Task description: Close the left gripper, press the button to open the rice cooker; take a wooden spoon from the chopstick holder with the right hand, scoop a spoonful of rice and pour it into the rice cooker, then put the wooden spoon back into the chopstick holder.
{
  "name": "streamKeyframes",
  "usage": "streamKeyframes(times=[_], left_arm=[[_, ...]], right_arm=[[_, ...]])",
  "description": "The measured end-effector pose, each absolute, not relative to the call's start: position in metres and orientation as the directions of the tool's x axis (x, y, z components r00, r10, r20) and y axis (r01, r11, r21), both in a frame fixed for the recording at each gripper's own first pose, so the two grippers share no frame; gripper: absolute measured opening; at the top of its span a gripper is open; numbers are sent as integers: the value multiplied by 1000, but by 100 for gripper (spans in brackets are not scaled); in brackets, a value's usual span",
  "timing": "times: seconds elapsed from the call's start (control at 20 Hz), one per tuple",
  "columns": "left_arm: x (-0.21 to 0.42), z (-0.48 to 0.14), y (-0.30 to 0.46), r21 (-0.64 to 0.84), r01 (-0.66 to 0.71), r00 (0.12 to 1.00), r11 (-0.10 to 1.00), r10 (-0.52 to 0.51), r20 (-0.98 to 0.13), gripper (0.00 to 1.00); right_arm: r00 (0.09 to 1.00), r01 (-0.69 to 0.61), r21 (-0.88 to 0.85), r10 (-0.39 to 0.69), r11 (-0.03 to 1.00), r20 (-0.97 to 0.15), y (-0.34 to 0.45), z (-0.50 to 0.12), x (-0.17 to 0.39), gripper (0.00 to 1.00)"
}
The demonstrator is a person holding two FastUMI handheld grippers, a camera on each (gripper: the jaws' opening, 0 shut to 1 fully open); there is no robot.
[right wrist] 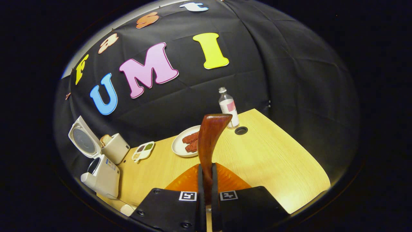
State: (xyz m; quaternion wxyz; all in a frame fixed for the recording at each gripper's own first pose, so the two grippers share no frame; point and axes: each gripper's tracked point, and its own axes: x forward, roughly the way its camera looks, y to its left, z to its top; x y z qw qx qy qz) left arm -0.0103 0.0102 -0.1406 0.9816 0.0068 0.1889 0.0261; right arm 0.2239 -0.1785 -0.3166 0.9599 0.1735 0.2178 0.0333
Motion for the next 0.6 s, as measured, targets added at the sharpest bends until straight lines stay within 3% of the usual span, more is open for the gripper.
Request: streamKeyframes(times=[0.5, 0.55, 0.6], left_arm=[[-10, -134, 10, 45, -49, 930, 998, 62, -362, 95], [-10, -131, 10, 50, -47, 932, 998, 62, -358, 95], [-10, -130, 11, 55, -46, 933, 997, 63, -355, 95]], right_arm=[[893, 2, 352, 157, 936, -422, -171, -323, 220, 18], [894, 7, 349, 151, 937, -423, -172, -323, 219, 23], [894, 6, 345, 149, 939, -423, -173, -323, 217, 34]])
